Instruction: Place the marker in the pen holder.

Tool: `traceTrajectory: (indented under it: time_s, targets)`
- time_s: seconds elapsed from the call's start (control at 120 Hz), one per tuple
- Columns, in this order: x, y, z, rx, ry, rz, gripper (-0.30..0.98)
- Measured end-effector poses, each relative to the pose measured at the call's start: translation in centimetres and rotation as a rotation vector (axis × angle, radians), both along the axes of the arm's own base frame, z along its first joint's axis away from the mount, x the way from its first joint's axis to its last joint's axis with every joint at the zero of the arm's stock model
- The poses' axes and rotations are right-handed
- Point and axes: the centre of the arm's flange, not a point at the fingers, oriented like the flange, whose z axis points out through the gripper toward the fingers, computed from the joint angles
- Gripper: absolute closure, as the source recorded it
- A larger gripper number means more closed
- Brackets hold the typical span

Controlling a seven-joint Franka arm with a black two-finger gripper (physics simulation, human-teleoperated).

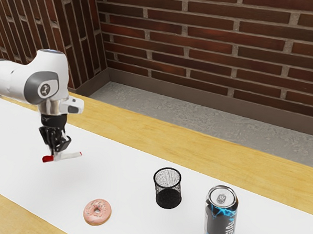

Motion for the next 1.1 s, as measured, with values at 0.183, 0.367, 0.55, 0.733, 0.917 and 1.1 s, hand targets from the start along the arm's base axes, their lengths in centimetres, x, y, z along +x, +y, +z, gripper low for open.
traceTrajectory:
  time_s: [0.183, 0.367, 0.55, 0.733, 0.917, 1.1]
  targets:
    - [-0.2, -0.8, 1.3, 0.031, 0.096, 0.004, 0.79]
    - [1.6, -4.3, 3.2, 0.064, 0.109, -0.042, 0.79]
    - [4.5, -9.4, 4.0, 0.091, 0.098, -0.107, 0.79]
    - [8.0, -18.0, 4.9, 0.108, 0.051, -0.223, 0.79]
    - [12.6, -24.1, 4.4, 0.117, 0.009, -0.285, 0.79]
    - [13.5, -28.5, 3.8, 0.107, 0.012, -0.338, 0.79]
